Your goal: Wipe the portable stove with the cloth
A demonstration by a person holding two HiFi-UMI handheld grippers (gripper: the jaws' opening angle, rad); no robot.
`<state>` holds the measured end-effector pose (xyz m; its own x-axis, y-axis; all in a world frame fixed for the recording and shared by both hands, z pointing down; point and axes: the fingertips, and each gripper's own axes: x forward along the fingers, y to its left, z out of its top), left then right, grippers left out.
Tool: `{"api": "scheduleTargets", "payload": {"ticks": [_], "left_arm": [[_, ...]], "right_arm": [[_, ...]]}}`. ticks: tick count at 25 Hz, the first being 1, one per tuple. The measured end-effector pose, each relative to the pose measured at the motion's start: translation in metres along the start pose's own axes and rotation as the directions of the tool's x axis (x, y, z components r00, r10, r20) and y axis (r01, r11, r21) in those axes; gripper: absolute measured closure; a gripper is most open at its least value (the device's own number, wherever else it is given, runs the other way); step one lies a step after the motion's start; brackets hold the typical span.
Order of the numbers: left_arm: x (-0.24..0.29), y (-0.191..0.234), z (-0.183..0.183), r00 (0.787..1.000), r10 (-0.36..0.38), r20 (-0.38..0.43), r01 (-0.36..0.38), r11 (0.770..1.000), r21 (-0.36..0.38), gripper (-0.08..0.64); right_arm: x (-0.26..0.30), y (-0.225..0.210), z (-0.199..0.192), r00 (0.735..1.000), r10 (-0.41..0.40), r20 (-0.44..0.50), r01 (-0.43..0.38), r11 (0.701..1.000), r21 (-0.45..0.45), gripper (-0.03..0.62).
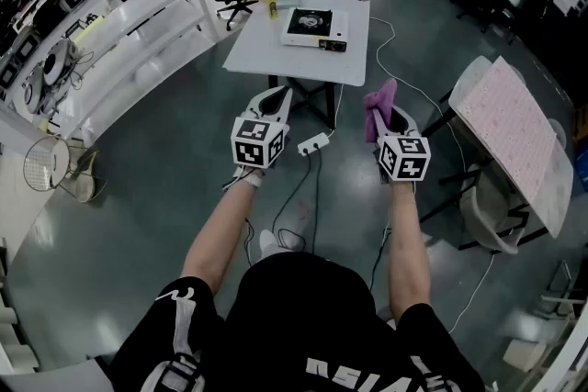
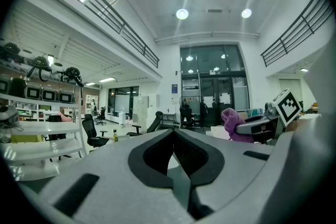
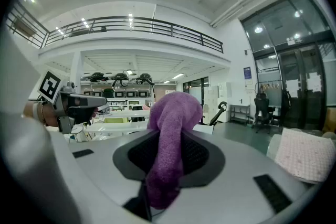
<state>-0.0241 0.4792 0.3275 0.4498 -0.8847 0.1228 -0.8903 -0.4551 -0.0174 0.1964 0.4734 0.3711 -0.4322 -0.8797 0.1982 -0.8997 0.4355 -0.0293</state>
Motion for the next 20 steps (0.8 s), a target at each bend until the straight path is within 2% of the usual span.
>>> {"api": "scheduleTargets", "payload": {"ticks": [11,20], "left_arm": [[-0.017,-0.032,-0.003,0.999,0.042,0.007,-0.042,0.999,0.000,0.555],[-0.006,-0.028,-0.017,0.999,0.043,-0.007,-0.043,0.999,-0.005,0.555]], "right_arm": [[-0.028,-0.009,-0.019,0.999,0.045,-0.011,-0.045,0.999,0.003,0.486],[-0.015,-0.012,-0.029,0.998,0.056,-0.024,-0.055,0.998,0.014,0.486]]}}
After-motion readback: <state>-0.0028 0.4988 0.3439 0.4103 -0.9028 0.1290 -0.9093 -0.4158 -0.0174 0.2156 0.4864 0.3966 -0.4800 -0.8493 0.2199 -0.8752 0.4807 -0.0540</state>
